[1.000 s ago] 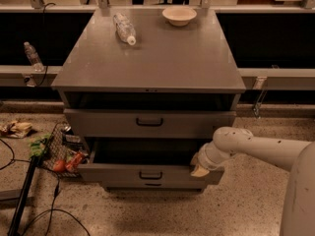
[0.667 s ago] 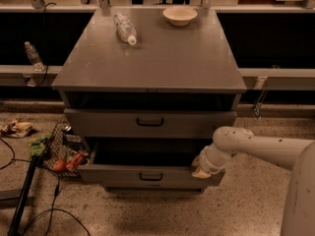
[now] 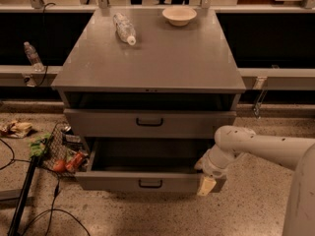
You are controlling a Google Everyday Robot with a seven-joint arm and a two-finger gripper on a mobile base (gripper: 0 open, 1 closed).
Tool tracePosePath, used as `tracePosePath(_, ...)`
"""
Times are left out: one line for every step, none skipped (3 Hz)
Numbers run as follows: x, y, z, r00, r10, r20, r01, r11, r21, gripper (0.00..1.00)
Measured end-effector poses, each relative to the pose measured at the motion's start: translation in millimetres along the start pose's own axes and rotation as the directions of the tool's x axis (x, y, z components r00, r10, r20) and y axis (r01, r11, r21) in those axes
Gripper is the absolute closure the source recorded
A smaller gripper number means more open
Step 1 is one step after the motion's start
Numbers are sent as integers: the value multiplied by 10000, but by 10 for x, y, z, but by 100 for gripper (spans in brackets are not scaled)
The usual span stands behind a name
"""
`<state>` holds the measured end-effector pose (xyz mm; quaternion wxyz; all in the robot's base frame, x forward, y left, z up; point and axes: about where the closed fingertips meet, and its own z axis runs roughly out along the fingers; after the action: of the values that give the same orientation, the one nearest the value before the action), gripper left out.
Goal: Open middle drawer
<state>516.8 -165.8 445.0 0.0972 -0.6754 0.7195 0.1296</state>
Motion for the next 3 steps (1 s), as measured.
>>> tracePosePath(-20, 24, 5, 10000, -26, -3, 26, 10000, -76, 0)
tracePosePath(-64, 33, 104, 10000, -64, 67, 65, 9998, -184, 0)
tracePosePath(-51, 56, 212, 9999, 50, 119, -47, 9996, -293, 0)
